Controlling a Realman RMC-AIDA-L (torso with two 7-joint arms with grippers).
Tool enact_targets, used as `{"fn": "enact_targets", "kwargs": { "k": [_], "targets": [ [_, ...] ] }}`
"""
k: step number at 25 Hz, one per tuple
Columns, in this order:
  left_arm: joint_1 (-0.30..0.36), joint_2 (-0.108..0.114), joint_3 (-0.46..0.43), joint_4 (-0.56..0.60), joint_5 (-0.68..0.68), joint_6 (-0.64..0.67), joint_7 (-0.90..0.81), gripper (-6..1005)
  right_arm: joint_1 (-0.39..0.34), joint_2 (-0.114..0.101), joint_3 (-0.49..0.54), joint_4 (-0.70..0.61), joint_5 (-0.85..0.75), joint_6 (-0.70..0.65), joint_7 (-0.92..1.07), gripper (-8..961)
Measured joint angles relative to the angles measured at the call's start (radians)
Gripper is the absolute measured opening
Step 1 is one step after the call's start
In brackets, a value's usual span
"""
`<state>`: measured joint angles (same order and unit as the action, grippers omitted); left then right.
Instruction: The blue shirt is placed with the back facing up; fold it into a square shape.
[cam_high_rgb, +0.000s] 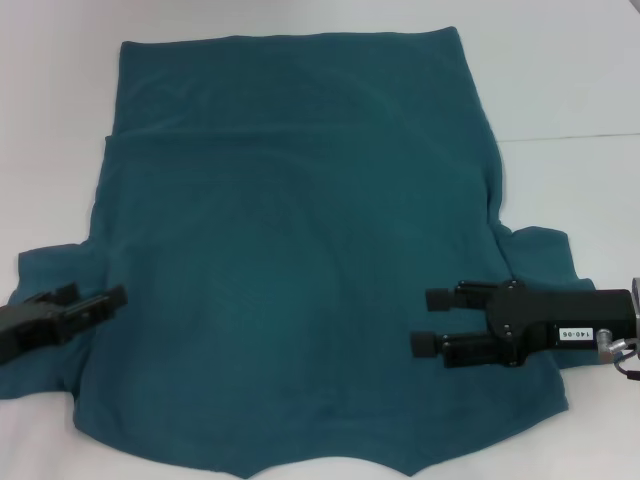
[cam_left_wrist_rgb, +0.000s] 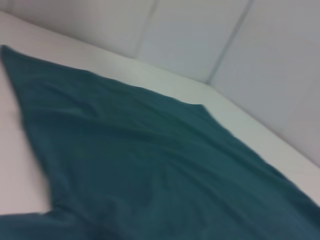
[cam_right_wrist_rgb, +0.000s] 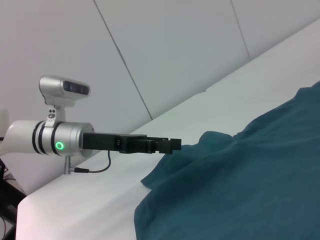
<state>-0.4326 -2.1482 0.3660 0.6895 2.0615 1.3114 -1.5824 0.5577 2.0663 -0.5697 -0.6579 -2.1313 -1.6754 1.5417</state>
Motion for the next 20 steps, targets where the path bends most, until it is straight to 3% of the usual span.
{"fn": "enact_targets", "kwargs": {
  "k": [20],
  "targets": [
    [0.040,0.005,-0.109,0.004,0.006,-0.127,-0.010,802,0.003,0.003,0.002,0.011,0.013,0.006,-0.001,915]
  ]
}}
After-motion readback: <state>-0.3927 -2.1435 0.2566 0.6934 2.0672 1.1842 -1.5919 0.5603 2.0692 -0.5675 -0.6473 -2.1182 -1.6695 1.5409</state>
